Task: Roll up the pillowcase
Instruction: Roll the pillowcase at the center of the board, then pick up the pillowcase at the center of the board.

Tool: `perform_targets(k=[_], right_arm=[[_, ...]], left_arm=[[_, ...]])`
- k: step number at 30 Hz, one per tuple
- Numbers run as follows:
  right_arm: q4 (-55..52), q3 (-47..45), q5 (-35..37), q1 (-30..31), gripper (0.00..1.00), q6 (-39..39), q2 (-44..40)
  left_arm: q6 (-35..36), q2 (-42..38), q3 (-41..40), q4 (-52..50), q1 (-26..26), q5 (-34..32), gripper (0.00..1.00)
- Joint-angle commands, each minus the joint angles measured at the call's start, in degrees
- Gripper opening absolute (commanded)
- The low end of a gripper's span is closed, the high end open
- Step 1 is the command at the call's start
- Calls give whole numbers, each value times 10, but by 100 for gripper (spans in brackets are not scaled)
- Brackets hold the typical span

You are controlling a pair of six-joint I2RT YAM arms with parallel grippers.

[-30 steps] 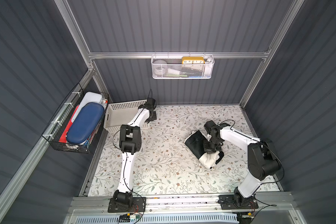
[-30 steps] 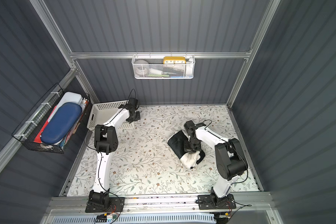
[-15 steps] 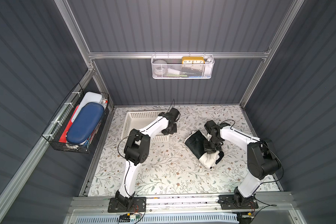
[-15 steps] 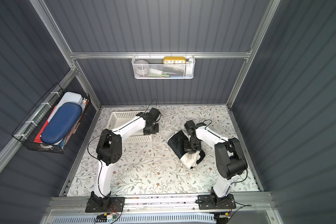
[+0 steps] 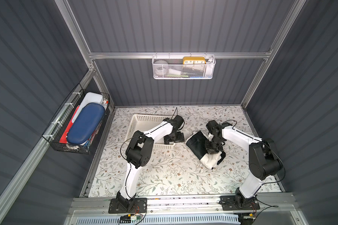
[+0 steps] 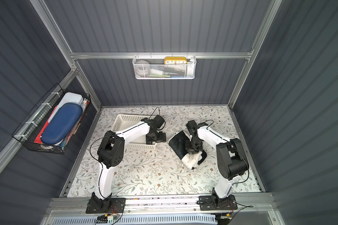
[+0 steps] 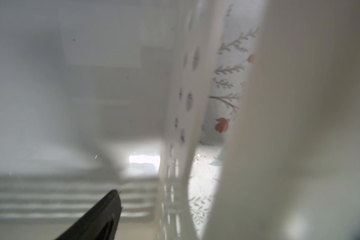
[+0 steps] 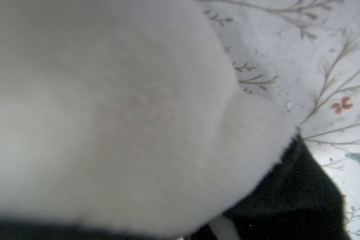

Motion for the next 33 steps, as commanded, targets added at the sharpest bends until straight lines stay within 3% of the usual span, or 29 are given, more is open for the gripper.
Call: perform_targets(k=[1,7,9,14,18,20,25,27,30,33], right_arm=[[2,-5,36,-5,24,-4,7],[-2,7,53,-7,28,0,-2],[-5,13,50,-10,30,4,-11],[-17,31,65,-13,32,5,-47],[-32,36,75,-13,35,-3,-57],[-18,22,79,-14,36,-5,-59],[-17,27,81,-15,35,-8,-9],[-18,33,82,-14,34,-7,4],[-20,41,116,-19,36,-7,10],[-21,49,96,-37,37,-2,18]], left_arm=[[1,-18,72,-33,0,9,99],[5,-74,121,-70,-4,20,99],[1,-133,55,-22,-21,51,99],[-39,-278,-203,207,-80,221,95],[-41,-327,-315,296,-129,232,98],[-42,-309,-335,314,-135,264,99],[-45,-245,-345,331,-143,249,99],[-41,-225,-331,364,-143,211,99],[-22,-198,-328,401,-143,215,99],[-17,-191,-334,466,-140,220,99]])
